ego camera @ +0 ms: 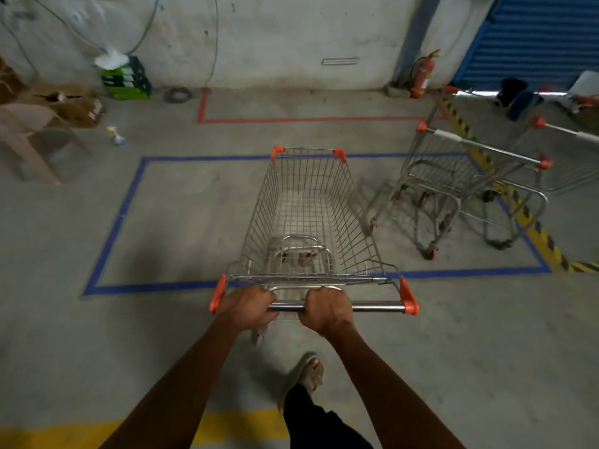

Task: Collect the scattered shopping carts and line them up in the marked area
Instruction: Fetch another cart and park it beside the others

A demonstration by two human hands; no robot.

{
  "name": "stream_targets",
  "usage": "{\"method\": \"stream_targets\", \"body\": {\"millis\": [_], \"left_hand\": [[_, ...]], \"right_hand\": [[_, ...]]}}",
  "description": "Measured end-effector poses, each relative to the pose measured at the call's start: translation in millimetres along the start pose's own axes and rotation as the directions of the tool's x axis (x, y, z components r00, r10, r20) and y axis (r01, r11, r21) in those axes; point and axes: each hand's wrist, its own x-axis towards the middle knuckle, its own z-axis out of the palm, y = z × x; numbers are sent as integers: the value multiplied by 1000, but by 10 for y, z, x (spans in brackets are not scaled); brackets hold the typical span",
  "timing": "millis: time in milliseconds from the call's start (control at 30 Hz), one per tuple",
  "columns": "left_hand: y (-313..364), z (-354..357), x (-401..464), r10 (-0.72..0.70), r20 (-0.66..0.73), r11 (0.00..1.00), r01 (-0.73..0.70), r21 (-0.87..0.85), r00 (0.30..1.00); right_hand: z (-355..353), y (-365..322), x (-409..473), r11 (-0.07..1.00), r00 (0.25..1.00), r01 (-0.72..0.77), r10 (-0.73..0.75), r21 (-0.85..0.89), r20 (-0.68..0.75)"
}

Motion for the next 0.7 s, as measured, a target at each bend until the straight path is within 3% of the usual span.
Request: {"method": "stream_targets", "body": {"millis": [700], "left_hand": [[155,-1057,2846,105,-1,990,-104,-96,995]], "right_hand": [[-730,1567,2327,997,996,-71,72,16,-52]]}}
